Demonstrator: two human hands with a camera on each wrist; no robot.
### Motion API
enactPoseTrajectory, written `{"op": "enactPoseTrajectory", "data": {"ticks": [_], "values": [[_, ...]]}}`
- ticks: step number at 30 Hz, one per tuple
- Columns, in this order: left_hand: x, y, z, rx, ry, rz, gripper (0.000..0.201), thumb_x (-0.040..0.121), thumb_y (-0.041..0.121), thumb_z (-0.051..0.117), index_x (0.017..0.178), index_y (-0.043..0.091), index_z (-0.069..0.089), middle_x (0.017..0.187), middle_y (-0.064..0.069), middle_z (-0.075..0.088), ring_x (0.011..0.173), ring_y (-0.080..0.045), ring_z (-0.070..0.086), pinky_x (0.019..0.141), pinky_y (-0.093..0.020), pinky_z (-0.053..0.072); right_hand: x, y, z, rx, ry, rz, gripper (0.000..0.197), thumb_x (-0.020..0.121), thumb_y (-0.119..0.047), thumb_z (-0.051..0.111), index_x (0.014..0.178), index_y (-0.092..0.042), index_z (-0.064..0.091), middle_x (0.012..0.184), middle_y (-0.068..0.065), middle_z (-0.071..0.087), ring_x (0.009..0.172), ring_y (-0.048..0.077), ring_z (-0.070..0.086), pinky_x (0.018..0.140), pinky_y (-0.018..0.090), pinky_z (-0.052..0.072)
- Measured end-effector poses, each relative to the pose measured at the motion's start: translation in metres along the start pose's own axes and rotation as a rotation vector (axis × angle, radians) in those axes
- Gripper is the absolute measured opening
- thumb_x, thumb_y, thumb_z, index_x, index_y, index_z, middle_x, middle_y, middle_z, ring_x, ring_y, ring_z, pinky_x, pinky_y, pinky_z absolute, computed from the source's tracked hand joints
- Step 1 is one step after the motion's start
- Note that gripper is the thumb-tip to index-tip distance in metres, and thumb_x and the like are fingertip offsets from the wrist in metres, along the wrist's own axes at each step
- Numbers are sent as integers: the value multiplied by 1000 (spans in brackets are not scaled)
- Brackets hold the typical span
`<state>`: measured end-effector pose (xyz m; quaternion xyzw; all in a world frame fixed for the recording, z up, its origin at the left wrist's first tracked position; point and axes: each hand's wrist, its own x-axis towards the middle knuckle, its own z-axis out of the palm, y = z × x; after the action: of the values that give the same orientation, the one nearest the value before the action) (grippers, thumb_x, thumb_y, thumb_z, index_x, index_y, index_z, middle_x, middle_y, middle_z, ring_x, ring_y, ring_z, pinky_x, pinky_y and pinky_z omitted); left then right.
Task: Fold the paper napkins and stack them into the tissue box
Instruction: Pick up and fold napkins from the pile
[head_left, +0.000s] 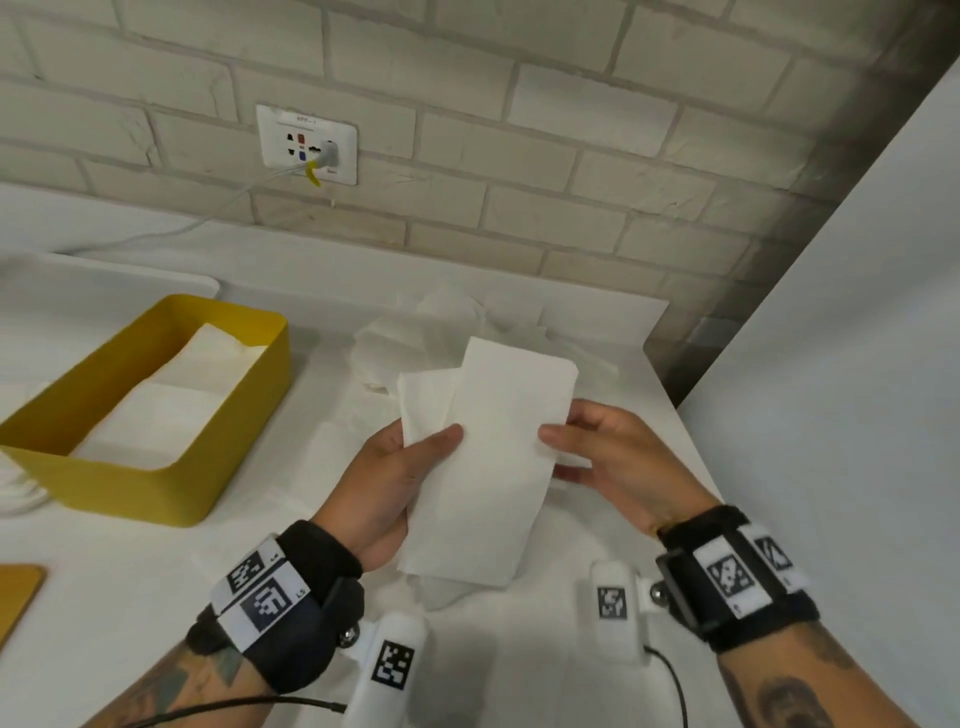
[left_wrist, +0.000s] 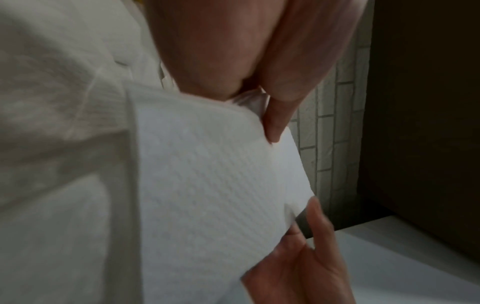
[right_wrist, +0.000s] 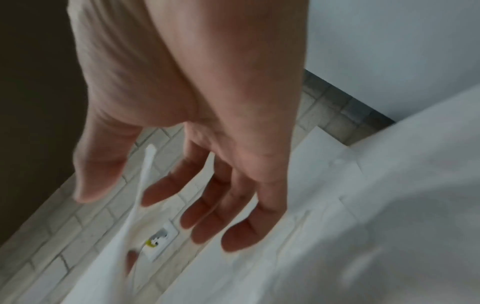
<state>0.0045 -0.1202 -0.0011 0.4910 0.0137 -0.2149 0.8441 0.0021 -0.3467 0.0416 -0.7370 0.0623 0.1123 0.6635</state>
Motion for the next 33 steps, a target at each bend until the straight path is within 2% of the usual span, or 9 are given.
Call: {"op": "enactPoseTrajectory", "data": {"ticks": [6, 9, 12, 14, 18, 20, 23, 26, 33], "values": [[2, 0, 3, -71, 84, -36, 34, 105, 31, 51, 128, 9, 65, 120, -11, 75, 110, -29, 72, 95, -44, 55, -12, 30, 28, 161, 161, -74, 10, 90, -6, 69, 98, -1, 67, 103, 12, 76, 96, 27, 72, 85, 38, 60], [2, 3, -3, -78, 143, -15, 36, 106, 34, 50, 126, 10, 67, 114, -7, 77, 104, -23, 75, 88, -37, 57, -19, 29, 22, 275, 266, -131, 11, 89, -3, 68, 99, -3, 63, 93, 14, 72, 90, 26, 68, 75, 32, 60], [1, 7, -10, -82, 182, -9, 37, 106, 34, 51, 128, 9, 66, 114, -7, 77, 104, -22, 75, 83, -35, 58, -31, 13, 8, 293, 308, -208, 13, 88, -4, 68, 100, -9, 65, 97, 12, 75, 94, 29, 70, 73, 31, 61], [2, 8, -12, -87, 186, -19, 38, 105, 35, 51, 128, 9, 66, 115, -8, 77, 104, -22, 75, 86, -36, 57, -40, -6, 4, 289, 227, -285, 26, 84, -8, 66, 109, -16, 65, 101, 12, 77, 96, 27, 73, 71, 31, 61], [2, 5, -8, -92, 155, -68, 42, 106, 39, 49, 128, 9, 67, 120, -11, 75, 114, -27, 71, 105, -43, 51, -50, -39, 20, 281, -24, -437, 51, 82, -4, 59, 129, -24, 56, 103, 11, 77, 95, 22, 74, 73, 33, 62], [3, 2, -6, -87, 110, -91, 45, 107, 42, 46, 132, 9, 66, 125, -13, 73, 117, -29, 69, 106, -45, 50, -42, -39, 32, 269, -55, -405, 54, 83, -4, 61, 132, -25, 54, 104, 14, 77, 93, 23, 75, 73, 34, 62], [2, 2, -2, -85, 79, -83, 46, 110, 41, 37, 131, 11, 65, 123, -12, 74, 110, -25, 72, 89, -37, 57, -27, -20, 50, 118, -2, -238, 48, 92, -4, 64, 135, -21, 52, 107, 12, 77, 98, 26, 75, 82, 40, 61], [0, 3, -4, -100, 82, -40, 53, 110, 47, 34, 134, 11, 64, 127, -13, 72, 117, -28, 69, 97, -42, 53, -19, 6, 60, 21, 71, -117, 41, 96, -6, 65, 131, -23, 53, 103, 6, 79, 98, 23, 75, 96, 50, 56], [4, 3, -12, -120, 132, -24, 64, 105, 60, 31, 139, 15, 60, 127, -11, 72, 117, -28, 69, 98, -45, 52, -11, 22, 63, -2, 87, -49, 43, 95, -9, 68, 129, -30, 52, 102, 5, 79, 97, 24, 75, 99, 56, 53]]}}
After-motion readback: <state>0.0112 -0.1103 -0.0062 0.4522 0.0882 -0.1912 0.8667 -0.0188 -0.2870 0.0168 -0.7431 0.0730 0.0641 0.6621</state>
